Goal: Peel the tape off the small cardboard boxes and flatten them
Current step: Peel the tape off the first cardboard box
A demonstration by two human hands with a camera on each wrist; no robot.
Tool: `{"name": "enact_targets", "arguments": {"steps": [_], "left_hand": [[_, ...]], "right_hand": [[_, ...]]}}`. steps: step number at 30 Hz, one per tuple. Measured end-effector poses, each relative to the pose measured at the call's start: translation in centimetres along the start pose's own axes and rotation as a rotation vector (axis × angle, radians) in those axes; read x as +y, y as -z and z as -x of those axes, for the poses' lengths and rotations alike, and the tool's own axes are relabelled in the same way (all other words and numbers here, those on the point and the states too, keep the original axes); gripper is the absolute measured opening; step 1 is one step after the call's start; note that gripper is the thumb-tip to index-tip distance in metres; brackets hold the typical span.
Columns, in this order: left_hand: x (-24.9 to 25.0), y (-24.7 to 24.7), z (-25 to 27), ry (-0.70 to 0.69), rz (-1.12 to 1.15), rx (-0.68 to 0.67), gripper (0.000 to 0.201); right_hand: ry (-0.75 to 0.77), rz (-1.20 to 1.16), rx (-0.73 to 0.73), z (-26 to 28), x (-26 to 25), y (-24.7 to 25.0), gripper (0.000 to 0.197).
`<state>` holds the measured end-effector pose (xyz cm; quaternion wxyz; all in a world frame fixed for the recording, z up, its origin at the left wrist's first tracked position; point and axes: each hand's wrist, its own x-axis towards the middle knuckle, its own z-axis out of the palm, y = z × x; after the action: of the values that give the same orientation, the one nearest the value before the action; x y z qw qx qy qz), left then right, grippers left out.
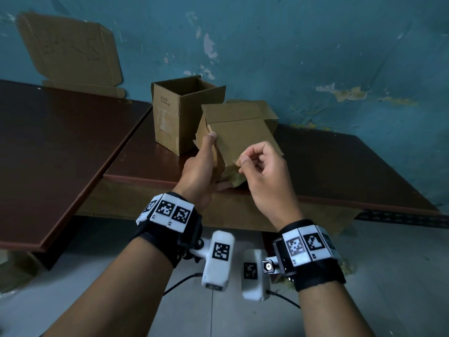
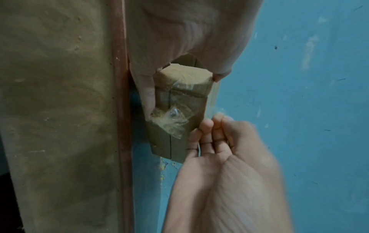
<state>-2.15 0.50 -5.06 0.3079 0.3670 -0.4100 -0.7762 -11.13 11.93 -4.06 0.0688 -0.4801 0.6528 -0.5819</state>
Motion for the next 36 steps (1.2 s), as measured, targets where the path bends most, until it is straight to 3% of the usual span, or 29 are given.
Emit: {"name": "enact_targets", "arguments": {"steps": [8,19,24,28,36], "left_hand": [[0.6,-0.3,1.3,0.001,0.055,-0.005,0.058],[0.5,-0.3,1.3,-0.039,0.146,0.023,0.065],[1.0,-0.5,1.7,-0.048,0.217,0.061,0.061],[1.2,-0.3,1.7,-0.045,0.260,0.037,0.058],[0.3,-0.3,0.7,-0.069,0.170,0.034,0.075]], "right_hand": [[-0.043,-0.087,-0.049,0.2,-0.2,0.1,0.010],[-0.073,-0.150,-0.035,0.2,-0.4,-0.1,0.004],[-0.058,-0.016,-0.006,0.3,0.1,0.0,0.024],[-0.054,0.122,0.073,0.0,1.1,0.0,0.018],[-0.268,0.127,0.147,-0.7,2.2,0.5,0.033]]}}
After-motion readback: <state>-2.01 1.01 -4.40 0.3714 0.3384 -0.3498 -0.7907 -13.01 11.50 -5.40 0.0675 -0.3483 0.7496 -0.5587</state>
